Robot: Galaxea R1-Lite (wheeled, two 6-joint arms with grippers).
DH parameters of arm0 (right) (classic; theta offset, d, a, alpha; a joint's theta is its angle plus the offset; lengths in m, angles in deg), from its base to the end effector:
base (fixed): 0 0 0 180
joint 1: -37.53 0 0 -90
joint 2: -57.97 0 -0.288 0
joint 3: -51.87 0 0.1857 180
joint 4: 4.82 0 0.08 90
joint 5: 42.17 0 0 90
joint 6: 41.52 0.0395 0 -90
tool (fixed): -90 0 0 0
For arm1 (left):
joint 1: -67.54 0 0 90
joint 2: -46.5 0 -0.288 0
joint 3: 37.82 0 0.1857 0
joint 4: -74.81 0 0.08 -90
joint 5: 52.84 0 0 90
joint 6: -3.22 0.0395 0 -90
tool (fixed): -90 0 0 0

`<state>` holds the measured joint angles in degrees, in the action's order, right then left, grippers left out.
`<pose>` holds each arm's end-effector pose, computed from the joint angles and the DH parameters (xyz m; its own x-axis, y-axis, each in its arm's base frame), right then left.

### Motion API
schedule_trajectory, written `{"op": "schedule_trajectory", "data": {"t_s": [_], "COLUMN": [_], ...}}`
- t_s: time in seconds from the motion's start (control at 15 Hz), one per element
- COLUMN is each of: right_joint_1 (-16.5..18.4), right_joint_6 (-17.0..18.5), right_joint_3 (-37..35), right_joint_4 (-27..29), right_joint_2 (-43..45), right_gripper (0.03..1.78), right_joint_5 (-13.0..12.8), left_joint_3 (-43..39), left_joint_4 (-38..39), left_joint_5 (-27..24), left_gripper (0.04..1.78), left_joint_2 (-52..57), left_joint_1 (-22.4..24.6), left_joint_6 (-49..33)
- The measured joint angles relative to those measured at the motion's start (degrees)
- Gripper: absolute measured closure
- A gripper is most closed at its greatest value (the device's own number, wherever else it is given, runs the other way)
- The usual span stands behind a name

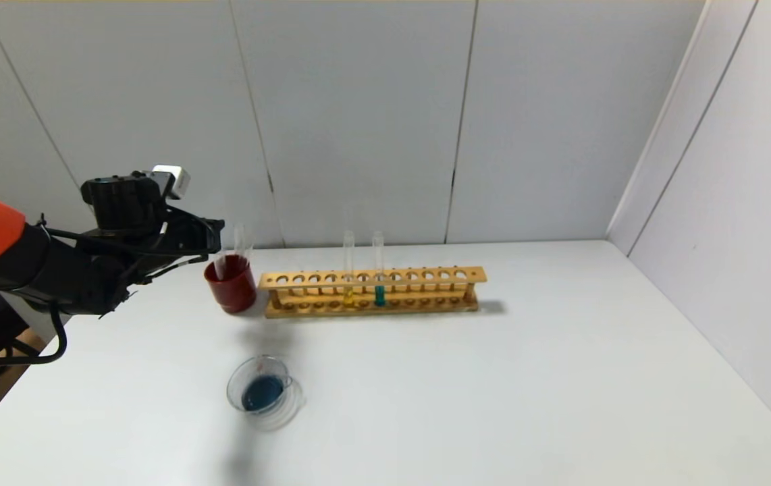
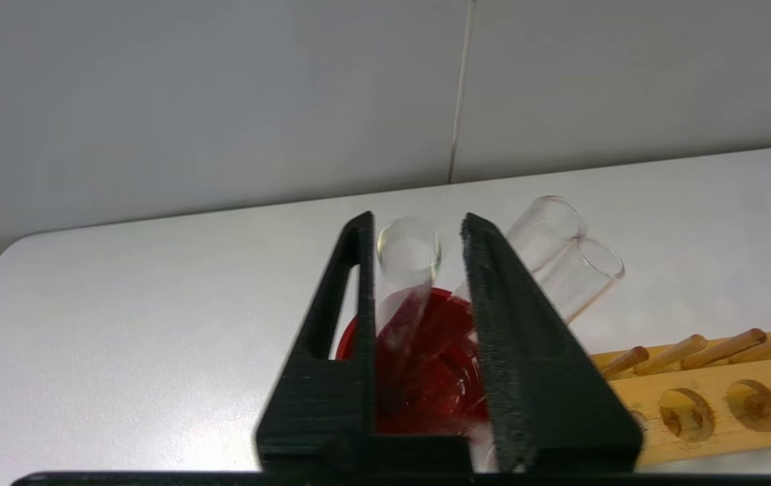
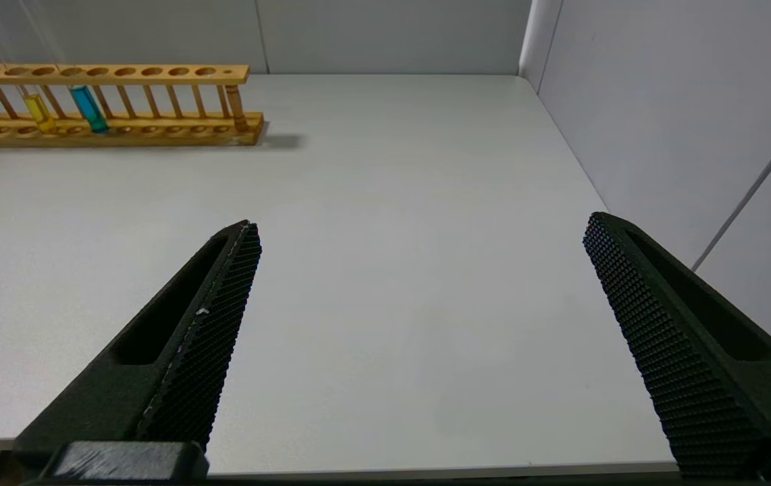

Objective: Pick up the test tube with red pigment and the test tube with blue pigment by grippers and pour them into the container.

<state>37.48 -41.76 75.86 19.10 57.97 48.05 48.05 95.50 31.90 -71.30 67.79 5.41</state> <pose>0.0012 0.0002 0.0756 1.0000 0.0047 0.0012 -0.0047 1.0000 -0.0042 0.4090 -0.0018 0.1333 0.9771 -0.0874 -0.1941 0.0930 0.9955 0.0196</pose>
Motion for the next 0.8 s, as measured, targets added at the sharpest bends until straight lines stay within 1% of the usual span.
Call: {"op": "schedule_trajectory", "data": {"t_s": [0.13,0.27,0.33,0.47,0.6,0.8], "right_joint_1": [0.00,-0.02,-0.02,-0.02,-0.02,-0.02], "right_joint_6": [0.02,0.00,0.00,0.00,0.00,0.02], "right_joint_3": [0.00,0.00,0.00,0.00,0.00,0.00], "right_joint_4": [-0.02,-0.02,-0.02,-0.02,-0.02,0.00], "right_joint_2": [0.00,0.00,0.00,0.00,0.00,0.00], "right_gripper": [0.06,0.06,0.06,0.06,0.06,0.06], "right_joint_5": [0.00,0.02,0.00,0.00,0.02,0.02], "left_joint_3": [-0.04,0.00,0.22,0.85,1.45,1.90], "left_joint_4": [-0.02,-0.02,-0.04,-0.33,-1.00,-4.19], "left_joint_5": [-0.05,-0.11,-0.32,-0.46,-0.54,-0.60], "left_gripper": [0.95,0.59,0.44,0.23,0.10,0.07], "left_joint_2": [-0.30,-0.10,0.24,1.54,3.79,8.68], "left_joint_1": [0.00,0.00,0.00,-0.04,-0.06,0.02], "left_joint_6": [0.01,0.22,0.28,0.41,0.44,0.55]}}
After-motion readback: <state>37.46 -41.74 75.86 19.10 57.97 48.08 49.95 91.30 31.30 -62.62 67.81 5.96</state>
